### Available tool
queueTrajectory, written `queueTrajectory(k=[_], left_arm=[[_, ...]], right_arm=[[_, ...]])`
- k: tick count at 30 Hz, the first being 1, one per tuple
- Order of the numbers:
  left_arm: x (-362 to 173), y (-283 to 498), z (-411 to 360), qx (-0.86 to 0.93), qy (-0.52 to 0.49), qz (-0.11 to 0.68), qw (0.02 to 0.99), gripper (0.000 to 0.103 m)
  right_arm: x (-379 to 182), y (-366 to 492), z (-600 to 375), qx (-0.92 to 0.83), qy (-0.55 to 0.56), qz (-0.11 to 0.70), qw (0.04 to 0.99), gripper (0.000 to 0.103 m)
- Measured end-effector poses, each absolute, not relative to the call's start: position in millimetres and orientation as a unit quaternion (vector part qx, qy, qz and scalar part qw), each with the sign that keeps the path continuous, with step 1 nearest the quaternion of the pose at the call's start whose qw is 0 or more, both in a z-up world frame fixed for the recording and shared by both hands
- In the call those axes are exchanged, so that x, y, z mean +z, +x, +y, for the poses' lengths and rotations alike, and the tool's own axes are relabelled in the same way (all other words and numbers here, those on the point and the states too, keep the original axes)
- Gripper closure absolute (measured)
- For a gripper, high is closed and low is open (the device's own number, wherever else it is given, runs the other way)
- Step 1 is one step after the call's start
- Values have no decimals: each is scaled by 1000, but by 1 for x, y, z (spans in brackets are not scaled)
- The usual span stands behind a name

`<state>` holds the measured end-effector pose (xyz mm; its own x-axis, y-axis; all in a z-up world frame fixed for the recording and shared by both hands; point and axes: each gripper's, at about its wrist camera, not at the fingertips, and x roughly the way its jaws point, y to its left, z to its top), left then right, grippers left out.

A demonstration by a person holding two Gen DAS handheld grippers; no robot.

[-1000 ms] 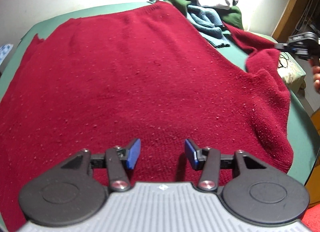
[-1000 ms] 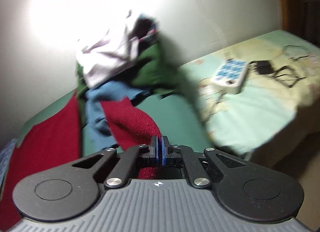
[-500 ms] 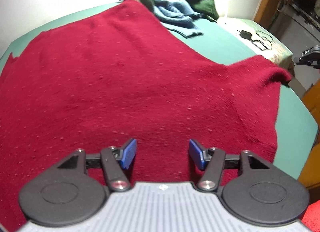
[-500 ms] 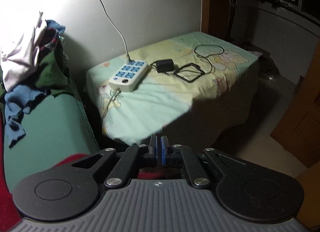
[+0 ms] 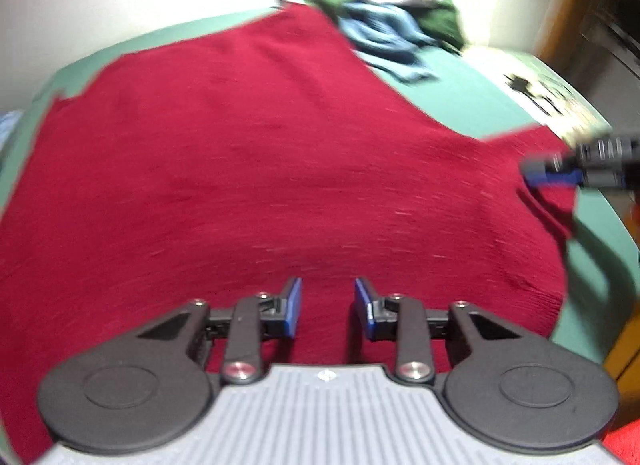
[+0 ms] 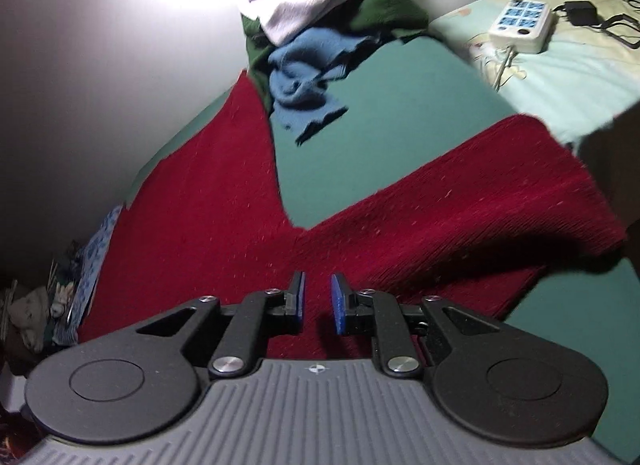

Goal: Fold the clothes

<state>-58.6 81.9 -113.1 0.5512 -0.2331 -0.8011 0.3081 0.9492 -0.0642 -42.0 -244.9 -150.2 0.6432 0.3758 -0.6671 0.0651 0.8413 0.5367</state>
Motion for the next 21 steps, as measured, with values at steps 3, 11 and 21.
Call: queueTrajectory(k=[3,11,21], left_arm=[[-103,-69,136,-77,11,435,897,70],[-83,-80,290,130,-34,401,906,75],[-100,-53,371,115,-7,417,901,87]], right_arm=[[-154,-39,-245,82,263,415,867,90],[-130,-27,-188,120,228,426,867,85],[-136,-43,-56,131,139,411,891,73]])
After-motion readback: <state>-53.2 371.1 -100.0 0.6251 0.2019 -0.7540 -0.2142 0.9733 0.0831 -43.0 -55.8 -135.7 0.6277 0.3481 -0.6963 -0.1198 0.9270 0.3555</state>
